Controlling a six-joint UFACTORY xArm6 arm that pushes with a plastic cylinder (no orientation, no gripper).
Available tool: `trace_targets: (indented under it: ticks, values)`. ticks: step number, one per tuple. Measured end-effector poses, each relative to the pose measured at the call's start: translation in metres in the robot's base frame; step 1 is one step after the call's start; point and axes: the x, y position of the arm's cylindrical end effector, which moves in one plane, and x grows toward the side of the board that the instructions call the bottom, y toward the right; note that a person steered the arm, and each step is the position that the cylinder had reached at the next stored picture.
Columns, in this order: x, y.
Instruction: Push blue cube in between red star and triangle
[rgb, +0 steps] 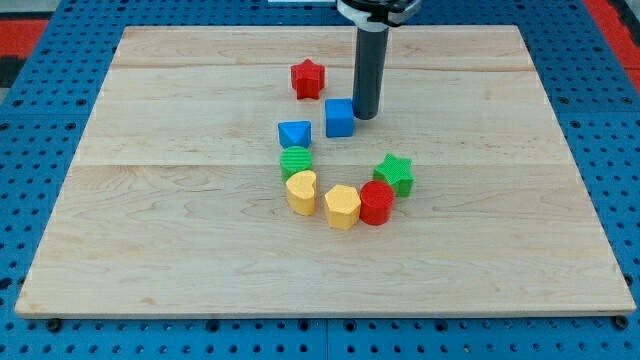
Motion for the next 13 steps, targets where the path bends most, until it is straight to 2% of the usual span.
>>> trace_targets:
  ticks: [3, 6, 8, 10, 11, 13]
  values:
    - [0.005, -0.016]
    - [0.055, -0.004]
    - [0.018, -0.005]
    - [0.06, -0.009]
    - [0.058, -0.041]
    - [0.045, -0.043]
